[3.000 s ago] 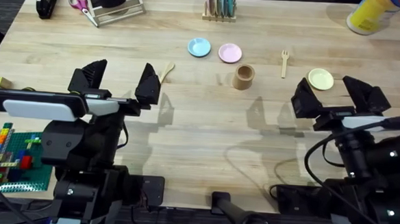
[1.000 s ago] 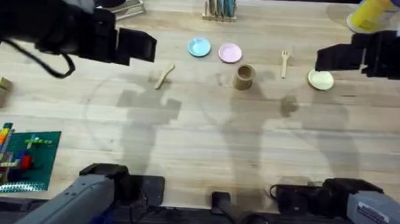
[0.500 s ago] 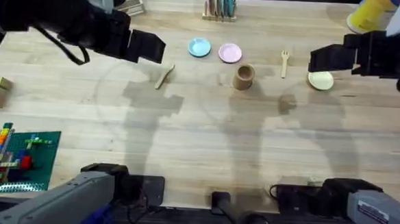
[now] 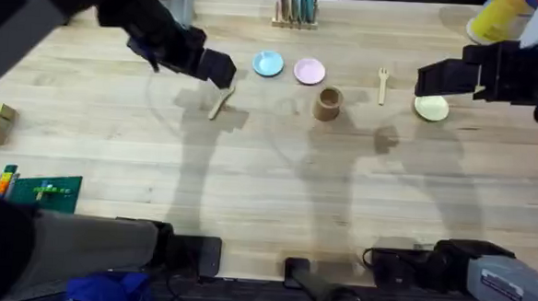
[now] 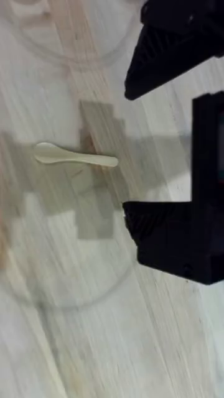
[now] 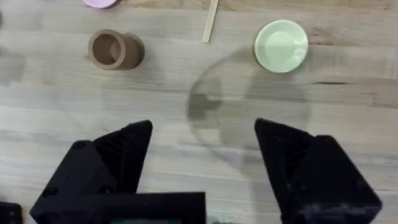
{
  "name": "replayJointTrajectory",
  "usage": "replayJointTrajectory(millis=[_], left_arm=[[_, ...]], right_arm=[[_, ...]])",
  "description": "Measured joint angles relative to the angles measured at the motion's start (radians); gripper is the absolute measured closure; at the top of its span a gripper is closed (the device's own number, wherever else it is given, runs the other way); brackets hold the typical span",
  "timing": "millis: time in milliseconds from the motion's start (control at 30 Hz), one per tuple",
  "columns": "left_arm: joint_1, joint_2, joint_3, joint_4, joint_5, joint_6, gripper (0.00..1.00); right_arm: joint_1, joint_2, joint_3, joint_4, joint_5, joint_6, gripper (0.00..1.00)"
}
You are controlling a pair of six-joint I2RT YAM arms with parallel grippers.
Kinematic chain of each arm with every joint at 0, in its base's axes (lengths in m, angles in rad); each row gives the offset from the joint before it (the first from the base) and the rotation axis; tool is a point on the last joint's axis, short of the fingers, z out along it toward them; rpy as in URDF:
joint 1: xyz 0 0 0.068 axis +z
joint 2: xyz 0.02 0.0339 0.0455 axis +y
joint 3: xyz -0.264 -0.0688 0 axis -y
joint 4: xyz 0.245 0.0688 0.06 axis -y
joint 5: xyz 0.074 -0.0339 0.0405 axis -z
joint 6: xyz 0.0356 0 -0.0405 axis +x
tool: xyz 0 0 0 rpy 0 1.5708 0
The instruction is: Pick up a utensil and set it on the pink plate, then put the other utensil in the container.
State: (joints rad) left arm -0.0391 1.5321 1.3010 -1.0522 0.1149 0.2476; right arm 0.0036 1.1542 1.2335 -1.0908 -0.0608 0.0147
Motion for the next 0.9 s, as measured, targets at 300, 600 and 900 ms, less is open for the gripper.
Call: replayJointTrajectory(millis=[300, 600, 900], left_arm=[[-0.012, 0.135, 0.000, 0.026, -0.007, -0.001, 0.005], [-0.065, 0.247, 0.000, 0.117, -0.012, 0.038, 0.005], [-0.073, 0.352, 0.002, 0.142, -0.057, 0.054, 0.004]], right_arm=[[0.000, 0.000, 0.000, 0.000, 0.000, 0.000, 0.003], [0.000, 0.000, 0.000, 0.000, 0.000, 0.000, 0.004], [0.000, 0.000, 0.000, 0.015, 0.000, 0.000, 0.004]])
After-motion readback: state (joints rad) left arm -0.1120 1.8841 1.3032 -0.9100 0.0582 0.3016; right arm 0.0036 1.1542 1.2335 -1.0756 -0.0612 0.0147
